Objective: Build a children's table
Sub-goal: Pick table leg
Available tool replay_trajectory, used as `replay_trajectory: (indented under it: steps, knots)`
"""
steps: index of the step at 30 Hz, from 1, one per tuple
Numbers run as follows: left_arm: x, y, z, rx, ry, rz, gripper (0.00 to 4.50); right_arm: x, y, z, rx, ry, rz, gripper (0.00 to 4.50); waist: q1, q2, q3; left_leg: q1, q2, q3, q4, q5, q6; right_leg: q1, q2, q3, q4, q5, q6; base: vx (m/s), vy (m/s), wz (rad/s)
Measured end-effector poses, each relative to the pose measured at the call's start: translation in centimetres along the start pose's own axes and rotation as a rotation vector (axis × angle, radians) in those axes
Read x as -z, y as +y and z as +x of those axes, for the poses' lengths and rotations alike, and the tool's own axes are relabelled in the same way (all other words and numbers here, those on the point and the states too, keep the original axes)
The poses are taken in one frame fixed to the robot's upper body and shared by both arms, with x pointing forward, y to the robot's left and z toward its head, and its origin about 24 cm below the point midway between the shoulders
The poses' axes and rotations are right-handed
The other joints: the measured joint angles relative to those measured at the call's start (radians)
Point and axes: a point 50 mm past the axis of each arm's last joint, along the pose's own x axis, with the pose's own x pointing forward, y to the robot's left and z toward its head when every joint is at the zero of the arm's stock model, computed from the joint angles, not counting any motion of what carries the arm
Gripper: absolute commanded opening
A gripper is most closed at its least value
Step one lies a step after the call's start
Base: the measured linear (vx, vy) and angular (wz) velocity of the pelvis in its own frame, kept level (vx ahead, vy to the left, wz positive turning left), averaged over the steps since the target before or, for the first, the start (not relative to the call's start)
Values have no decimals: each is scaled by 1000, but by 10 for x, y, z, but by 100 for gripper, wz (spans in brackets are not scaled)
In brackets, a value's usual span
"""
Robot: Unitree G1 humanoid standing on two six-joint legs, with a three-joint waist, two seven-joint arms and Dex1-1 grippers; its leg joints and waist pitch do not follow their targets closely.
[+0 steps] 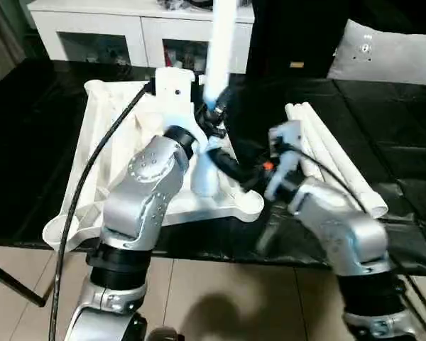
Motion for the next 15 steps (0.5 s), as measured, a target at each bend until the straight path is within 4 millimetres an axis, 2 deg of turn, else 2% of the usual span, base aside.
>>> replay_trajectory:
  steps: [5,6,7,12,15]
  knots:
    - [1,-7,2,14,-4,-5,183,10,5,10,-8,-20,149,364,0,-1,0,-1,0,0,0,0,1,0,0,0,0,0,0,0,0,0]
    - [1,-8,2,14,-6,-6,183,10,6,11,-13,-20,172,341,0,-1,0,-1,0,0,0,1,1,0,0,0,0,1,0,0,0,0]
    - [1,-8,2,15,-8,-8,183,10,5,11,-17,-20,181,341,0,-1,0,-1,0,0,0,1,1,0,0,0,0,1,0,0,0,0]
    - [3,-8,3,11,-5,-10,183,15,4,12,-28,7,172,285,0,-1,0,0,0,0,0,1,1,0,0,0,0,1,0,0,0,0]
    - [4,-9,3,20,-3,-12,183,18,5,13,-34,25,172,273,0,-2,1,-1,0,0,0,1,2,0,0,0,0,1,0,0,0,0]
